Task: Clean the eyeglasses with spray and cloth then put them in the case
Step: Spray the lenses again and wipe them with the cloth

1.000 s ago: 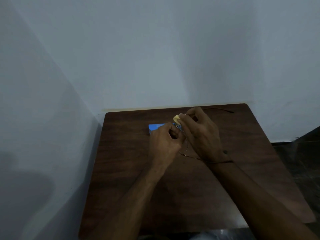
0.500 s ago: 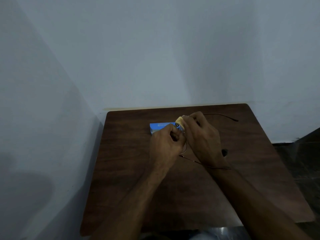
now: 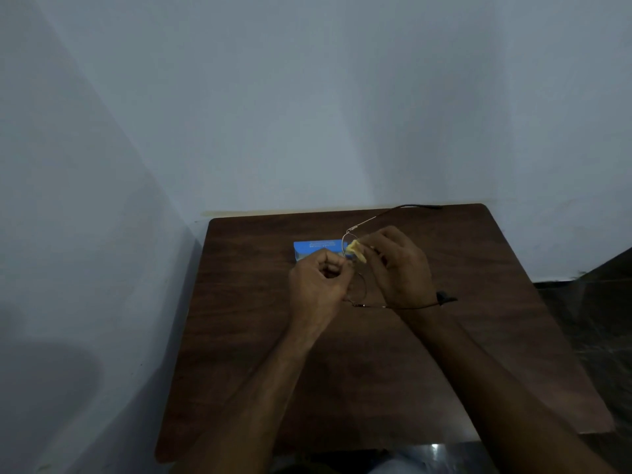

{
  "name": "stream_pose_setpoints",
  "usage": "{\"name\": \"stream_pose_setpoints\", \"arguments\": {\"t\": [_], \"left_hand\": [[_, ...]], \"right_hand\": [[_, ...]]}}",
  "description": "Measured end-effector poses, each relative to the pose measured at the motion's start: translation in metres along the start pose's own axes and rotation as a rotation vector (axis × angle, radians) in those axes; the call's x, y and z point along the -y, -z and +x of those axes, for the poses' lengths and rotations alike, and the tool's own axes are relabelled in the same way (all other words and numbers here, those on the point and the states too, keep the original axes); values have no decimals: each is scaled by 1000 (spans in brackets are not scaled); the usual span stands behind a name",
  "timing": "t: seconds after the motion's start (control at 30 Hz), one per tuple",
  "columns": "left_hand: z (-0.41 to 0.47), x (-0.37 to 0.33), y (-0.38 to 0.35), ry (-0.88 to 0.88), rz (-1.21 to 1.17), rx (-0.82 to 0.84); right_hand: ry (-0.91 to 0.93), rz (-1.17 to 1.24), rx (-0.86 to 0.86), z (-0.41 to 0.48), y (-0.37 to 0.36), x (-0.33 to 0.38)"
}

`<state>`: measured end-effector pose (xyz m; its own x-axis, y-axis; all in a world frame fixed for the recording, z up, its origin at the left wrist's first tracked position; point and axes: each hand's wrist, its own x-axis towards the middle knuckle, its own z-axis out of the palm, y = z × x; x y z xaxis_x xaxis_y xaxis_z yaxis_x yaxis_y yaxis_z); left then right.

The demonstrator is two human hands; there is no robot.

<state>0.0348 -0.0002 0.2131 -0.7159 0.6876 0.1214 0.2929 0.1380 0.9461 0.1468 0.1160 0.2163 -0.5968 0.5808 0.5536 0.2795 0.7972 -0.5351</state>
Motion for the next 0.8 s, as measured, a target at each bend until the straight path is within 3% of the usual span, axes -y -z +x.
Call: {"name": "stream_pose_setpoints", "arguments": {"t": [0.33,0.47,0.67,0.8], "left_hand": [[-4,4,-3,16,-54,5],[-3,7,-3,36,-62,-7],[0,13,-1,273,-269,-111],[1,23,-1,470,-476,-176]], "right_hand": [[-119,92,-61,9,-3,-6],[-59,113,-19,8,-8,-4],[-477,380,30,-26,-19,-41],[-375,17,299,-87,-37,-67]]}}
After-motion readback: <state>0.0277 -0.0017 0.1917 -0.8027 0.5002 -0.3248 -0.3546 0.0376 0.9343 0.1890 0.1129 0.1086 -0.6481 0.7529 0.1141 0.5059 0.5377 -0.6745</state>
